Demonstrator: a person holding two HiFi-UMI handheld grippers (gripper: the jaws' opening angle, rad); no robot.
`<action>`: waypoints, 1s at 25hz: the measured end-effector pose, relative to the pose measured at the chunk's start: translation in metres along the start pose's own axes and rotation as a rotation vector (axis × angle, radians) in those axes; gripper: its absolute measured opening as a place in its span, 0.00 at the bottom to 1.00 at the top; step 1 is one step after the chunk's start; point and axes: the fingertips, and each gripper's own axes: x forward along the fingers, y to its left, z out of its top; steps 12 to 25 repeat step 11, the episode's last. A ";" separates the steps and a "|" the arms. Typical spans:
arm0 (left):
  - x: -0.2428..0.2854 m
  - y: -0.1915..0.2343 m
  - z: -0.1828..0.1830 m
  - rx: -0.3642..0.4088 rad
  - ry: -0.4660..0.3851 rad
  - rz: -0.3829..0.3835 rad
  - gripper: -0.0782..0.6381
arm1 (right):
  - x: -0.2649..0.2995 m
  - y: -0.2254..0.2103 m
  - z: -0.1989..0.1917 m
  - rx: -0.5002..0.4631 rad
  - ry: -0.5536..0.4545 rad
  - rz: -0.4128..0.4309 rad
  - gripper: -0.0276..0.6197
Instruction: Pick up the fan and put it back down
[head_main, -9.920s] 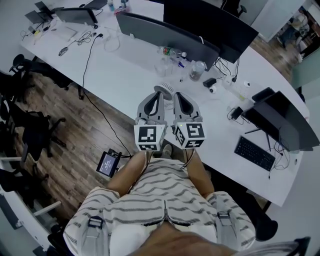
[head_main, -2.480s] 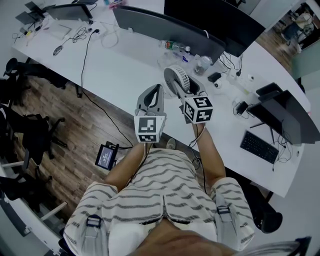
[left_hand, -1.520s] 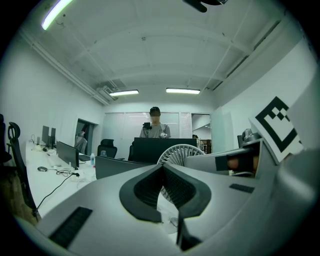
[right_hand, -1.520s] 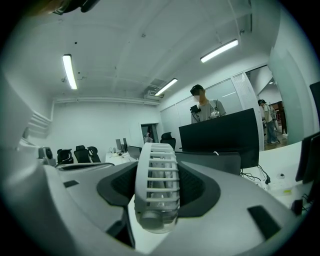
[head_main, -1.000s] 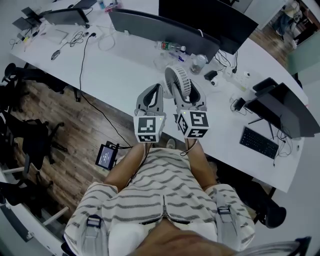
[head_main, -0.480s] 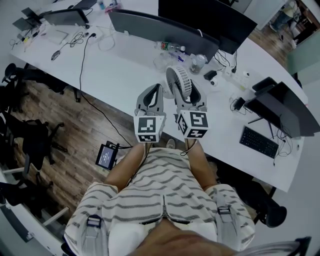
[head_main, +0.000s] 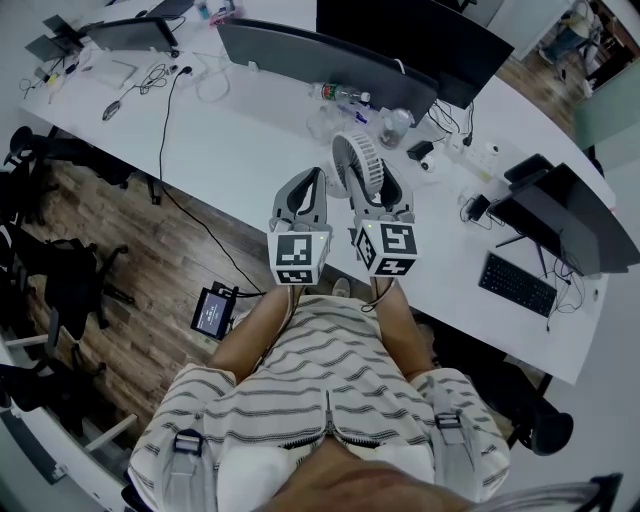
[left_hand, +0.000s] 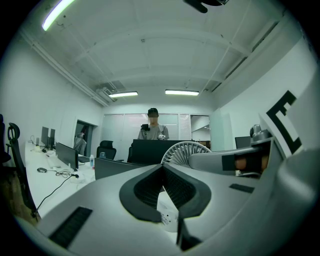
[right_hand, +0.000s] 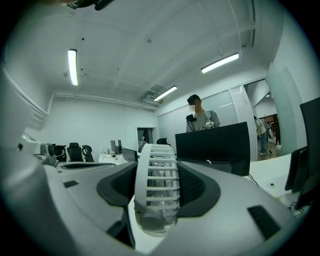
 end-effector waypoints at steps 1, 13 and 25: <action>0.000 0.000 0.000 0.001 0.000 0.000 0.12 | 0.000 0.000 0.000 -0.001 0.000 0.000 0.39; 0.001 -0.001 0.002 0.003 -0.005 0.000 0.12 | -0.001 0.000 0.001 -0.005 -0.005 0.001 0.39; 0.001 -0.001 0.002 0.003 -0.005 0.000 0.12 | -0.001 0.000 0.001 -0.005 -0.005 0.001 0.39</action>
